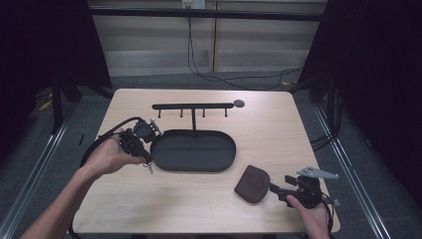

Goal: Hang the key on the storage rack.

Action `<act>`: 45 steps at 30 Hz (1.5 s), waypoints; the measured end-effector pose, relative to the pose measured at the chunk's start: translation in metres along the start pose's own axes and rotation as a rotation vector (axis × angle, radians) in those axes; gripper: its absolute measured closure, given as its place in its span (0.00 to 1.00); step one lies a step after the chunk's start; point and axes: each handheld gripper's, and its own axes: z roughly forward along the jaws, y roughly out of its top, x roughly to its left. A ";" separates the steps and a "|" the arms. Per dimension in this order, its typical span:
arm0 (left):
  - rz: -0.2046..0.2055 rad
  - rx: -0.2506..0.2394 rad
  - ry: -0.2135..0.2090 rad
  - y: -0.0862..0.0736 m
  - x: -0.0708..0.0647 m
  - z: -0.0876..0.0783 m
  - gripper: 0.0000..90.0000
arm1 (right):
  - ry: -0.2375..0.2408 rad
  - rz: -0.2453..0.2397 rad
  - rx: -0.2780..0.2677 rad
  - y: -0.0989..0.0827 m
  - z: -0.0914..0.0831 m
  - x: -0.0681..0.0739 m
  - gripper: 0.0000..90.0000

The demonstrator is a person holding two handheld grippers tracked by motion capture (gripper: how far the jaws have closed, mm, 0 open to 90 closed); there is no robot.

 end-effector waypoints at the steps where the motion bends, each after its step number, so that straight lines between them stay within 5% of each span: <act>1: 0.002 0.002 -0.009 0.001 0.001 0.000 0.99 | 0.000 -0.001 0.001 0.000 0.000 0.000 0.29; 6: -0.029 -0.003 -0.029 0.005 0.005 -0.006 0.99 | -0.002 -0.001 0.001 0.000 0.000 0.000 0.29; 45: -0.068 0.023 0.039 0.051 0.031 -0.042 0.99 | -0.001 0.018 0.002 -0.001 0.002 -0.003 0.27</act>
